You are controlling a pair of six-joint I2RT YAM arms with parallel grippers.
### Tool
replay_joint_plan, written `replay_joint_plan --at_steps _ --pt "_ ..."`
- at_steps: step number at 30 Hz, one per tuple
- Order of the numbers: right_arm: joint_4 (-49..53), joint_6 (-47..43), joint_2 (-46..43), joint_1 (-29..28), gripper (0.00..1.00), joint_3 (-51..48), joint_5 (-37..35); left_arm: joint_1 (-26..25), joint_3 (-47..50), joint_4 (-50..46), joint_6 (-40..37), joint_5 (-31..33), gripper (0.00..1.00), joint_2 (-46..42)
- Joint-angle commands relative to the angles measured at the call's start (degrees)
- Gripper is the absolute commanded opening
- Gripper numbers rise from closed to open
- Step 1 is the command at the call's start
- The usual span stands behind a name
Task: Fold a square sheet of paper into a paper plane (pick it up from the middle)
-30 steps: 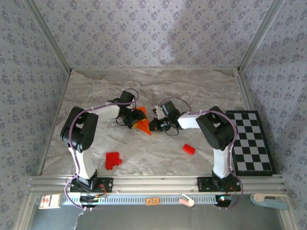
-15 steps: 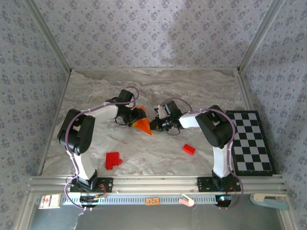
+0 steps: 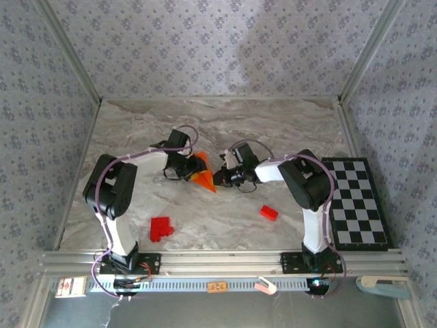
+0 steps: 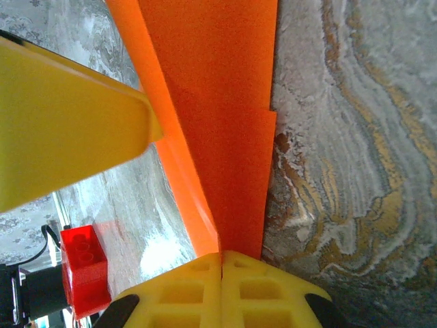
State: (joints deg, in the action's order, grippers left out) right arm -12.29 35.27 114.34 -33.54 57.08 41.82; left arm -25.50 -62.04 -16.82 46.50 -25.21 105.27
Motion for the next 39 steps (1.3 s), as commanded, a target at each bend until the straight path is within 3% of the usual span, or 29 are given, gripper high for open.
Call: replay_joint_plan --at_steps 1,10,26,34,39 --pt "3.7 0.2 2.7 0.0 0.07 0.4 -1.8 0.2 -2.4 -2.6 -0.4 1.1 0.41 1.8" --pt "5.5 -0.6 3.2 -0.2 0.11 1.0 -2.4 0.2 -2.6 -6.2 1.6 3.9 0.33 4.9" --pt "8.6 -1.3 4.1 -0.1 0.06 2.3 -3.5 0.7 -4.3 -8.5 1.0 3.3 0.36 3.8" --pt "8.5 0.2 5.0 0.8 0.05 2.8 -1.2 3.0 -1.7 1.9 -0.6 -2.8 0.41 -5.2" --pt "8.6 1.9 5.0 1.3 0.05 2.9 -0.5 3.9 4.0 12.9 -0.1 -8.4 0.33 -7.3"
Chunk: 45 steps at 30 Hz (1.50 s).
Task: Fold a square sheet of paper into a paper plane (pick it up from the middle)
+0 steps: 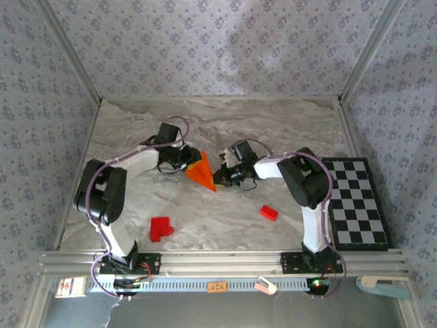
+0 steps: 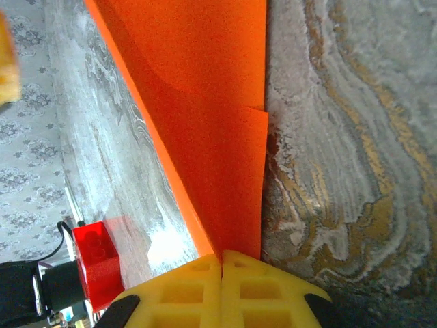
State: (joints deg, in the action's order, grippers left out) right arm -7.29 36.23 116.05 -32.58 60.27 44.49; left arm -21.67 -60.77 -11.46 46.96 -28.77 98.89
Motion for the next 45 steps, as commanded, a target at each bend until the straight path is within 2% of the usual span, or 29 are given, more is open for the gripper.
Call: replay_joint_plan --at_steps 1,7,16,28,45 --pt "3.8 0.9 3.3 0.3 0.05 -0.2 -3.1 0.0 4.1 10.2 -0.3 -6.0 0.31 -1.0" --pt "4.8 1.0 3.5 0.4 0.05 0.3 -3.2 0.0 9.9 20.2 0.4 -8.8 0.21 -0.6" --pt "6.5 0.8 3.9 0.3 0.05 1.1 -3.7 -0.1 12.6 26.5 1.4 -10.7 0.16 2.5" --pt "8.0 0.7 4.4 0.3 0.06 1.5 -4.2 -0.6 11.6 26.9 0.9 -10.6 0.15 6.4" --pt "11.7 0.3 4.7 0.1 0.09 2.4 -6.3 -0.7 9.8 23.2 1.1 -7.2 0.14 8.6"
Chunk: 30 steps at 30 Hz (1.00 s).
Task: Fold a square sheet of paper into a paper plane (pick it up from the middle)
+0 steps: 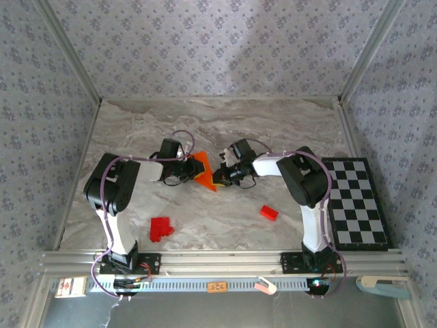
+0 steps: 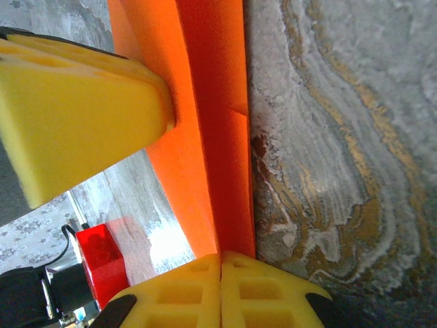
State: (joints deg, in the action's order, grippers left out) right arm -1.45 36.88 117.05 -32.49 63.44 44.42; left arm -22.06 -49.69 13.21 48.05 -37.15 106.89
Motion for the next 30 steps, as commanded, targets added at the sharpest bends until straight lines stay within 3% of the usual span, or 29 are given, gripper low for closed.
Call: replay_joint_plan --at_steps 1,18,30 --pt "6.0 -0.4 3.7 0.0 0.09 -0.7 -6.3 -0.3 -1.3 -1.5 0.1 1.2 0.14 0.8" --pt "7.4 -0.4 4.1 -0.2 0.09 -0.2 -6.9 -0.4 -2.5 -4.5 -0.7 1.7 0.14 2.6" --pt "8.0 -0.4 3.9 -0.2 0.10 -0.1 -7.1 -0.9 -5.0 -13.1 -3.1 5.5 0.15 4.2"
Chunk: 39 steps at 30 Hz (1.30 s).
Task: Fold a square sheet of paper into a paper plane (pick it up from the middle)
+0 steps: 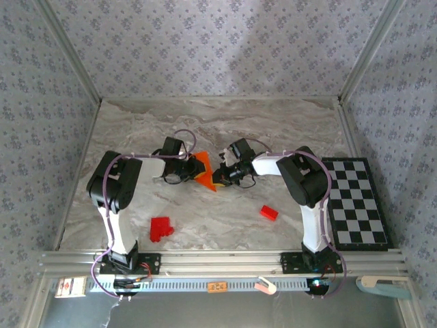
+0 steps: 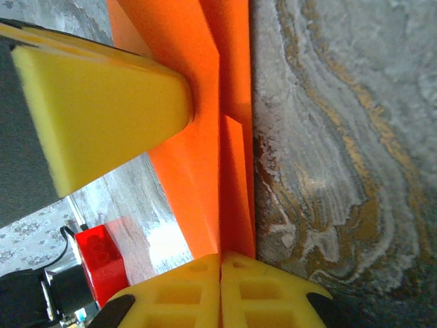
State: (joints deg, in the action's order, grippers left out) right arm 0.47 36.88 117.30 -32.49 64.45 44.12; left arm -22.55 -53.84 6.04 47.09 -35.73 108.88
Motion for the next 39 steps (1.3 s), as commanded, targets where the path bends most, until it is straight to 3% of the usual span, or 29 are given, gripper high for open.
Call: replay_joint_plan --at_steps 1,11,16,25,39 --pt "6.1 -0.4 3.3 -0.3 0.10 -1.1 -6.8 -0.5 -1.2 -6.7 -2.3 4.5 0.15 2.4" --pt "6.8 -0.4 -0.8 -0.6 0.16 -1.3 -1.1 -0.6 -2.5 -11.2 -2.1 6.9 0.14 4.9" --pt "7.9 -0.1 -2.7 -0.6 0.17 -2.7 -1.7 -0.6 -2.4 -11.4 -1.9 6.7 0.14 5.3" --pt "9.1 1.5 -9.7 0.2 0.27 -2.8 -7.5 -0.6 -2.5 -11.7 -2.7 6.0 0.14 4.9" --pt "10.5 0.8 -5.5 -3.8 0.15 4.3 -9.4 -0.6 -2.4 -11.6 -3.1 5.1 0.14 4.9"
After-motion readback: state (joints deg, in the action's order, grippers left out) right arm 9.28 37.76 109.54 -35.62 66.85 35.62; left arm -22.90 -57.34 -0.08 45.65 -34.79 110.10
